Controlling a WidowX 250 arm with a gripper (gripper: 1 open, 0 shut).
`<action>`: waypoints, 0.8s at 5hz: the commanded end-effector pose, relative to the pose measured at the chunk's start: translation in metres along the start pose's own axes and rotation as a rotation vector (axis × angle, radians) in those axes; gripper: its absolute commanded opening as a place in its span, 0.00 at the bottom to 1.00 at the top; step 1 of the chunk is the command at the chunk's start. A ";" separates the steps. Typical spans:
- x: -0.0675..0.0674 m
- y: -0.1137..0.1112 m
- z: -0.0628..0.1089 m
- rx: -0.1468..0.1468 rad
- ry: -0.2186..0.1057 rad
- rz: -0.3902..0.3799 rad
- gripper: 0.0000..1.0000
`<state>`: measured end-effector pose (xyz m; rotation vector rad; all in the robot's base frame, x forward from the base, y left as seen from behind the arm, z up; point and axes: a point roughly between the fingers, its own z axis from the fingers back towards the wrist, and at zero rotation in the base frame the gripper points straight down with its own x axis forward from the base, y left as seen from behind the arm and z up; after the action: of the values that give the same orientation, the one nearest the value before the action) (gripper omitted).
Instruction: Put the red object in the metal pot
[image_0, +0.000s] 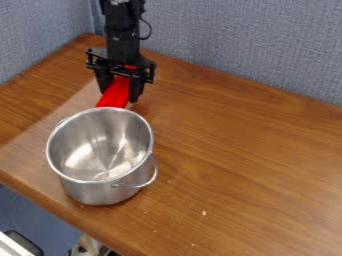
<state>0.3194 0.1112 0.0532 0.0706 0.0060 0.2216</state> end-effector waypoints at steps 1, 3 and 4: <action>0.003 0.007 0.028 0.020 -0.085 0.008 0.00; -0.004 0.006 0.047 0.010 -0.139 0.003 0.00; -0.026 0.003 0.066 -0.013 -0.186 -0.012 0.00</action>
<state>0.2950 0.0981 0.1088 0.0686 -0.1444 0.1843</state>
